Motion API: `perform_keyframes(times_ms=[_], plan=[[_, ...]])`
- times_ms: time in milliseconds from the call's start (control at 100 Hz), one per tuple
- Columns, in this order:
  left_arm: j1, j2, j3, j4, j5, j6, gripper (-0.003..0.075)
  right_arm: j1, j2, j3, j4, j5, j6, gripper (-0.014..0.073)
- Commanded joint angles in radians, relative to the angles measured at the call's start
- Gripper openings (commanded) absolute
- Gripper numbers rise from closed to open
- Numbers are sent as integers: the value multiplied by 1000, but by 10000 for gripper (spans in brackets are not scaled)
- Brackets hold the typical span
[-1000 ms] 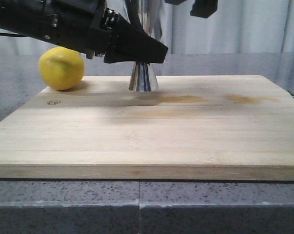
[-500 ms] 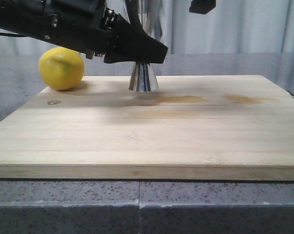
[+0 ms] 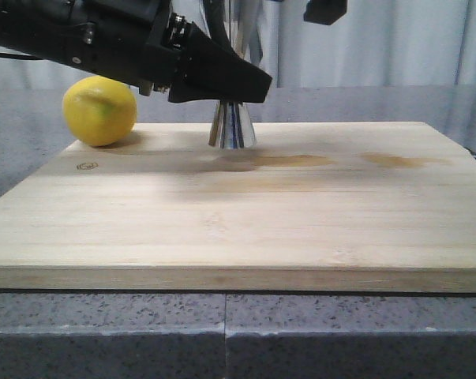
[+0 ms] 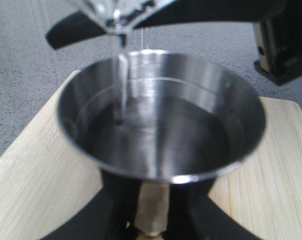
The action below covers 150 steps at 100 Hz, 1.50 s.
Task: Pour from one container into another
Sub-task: 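Tilt the beaker over the jigger cup, pouring liquid in, then tilt the beaker upright and carry it back toward its spot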
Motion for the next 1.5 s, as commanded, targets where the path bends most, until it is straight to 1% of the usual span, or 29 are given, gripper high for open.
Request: perform_keyframes(times_ms=[0,110,230,290,360,400,540,550,600,750,810,1030,1170,1270,1490], plan=[[4,-52,-30,-67,52,-11,93,-5,-33,-37,1,-6,59,280],[4,-52,-30,-67,52,-11,93,-29,-39,-37,7,5,183,280],[4,-52,-30,-67,52,-11,93,-69,-72,-37,32,-27,353,280],[4,-52,-30,-67,52,-11,93,-97,-95,-35,71,-54,420,280],[4,-52,-30,-67,52,-11,93,-136,-118,-31,135,-81,464,280],[4,-52,-30,-67,52,-11,93,-158,-129,-21,167,-100,471,280],[4,-52,-30,-67,52,-11,93,-262,-176,56,343,-213,472,280],[4,-52,-30,-67,52,-11,93,-273,-183,66,374,-228,472,280],[4,-52,-30,-67,52,-11,93,-314,-200,107,438,-282,472,280],[4,-52,-30,-67,52,-11,93,-400,-234,255,578,-443,472,280],[4,-52,-30,-67,52,-11,93,-424,-240,323,631,-537,472,280],[4,-52,-30,-67,54,-11,93,-430,-228,527,697,-846,472,280],[4,-52,-30,-67,56,-11,93,-430,-190,592,719,-922,472,280],[4,-52,-30,-67,56,-11,93,-430,-143,596,744,-952,472,280],[4,-52,-30,-67,56,-11,93,-442,-39,596,756,-1050,470,280]])
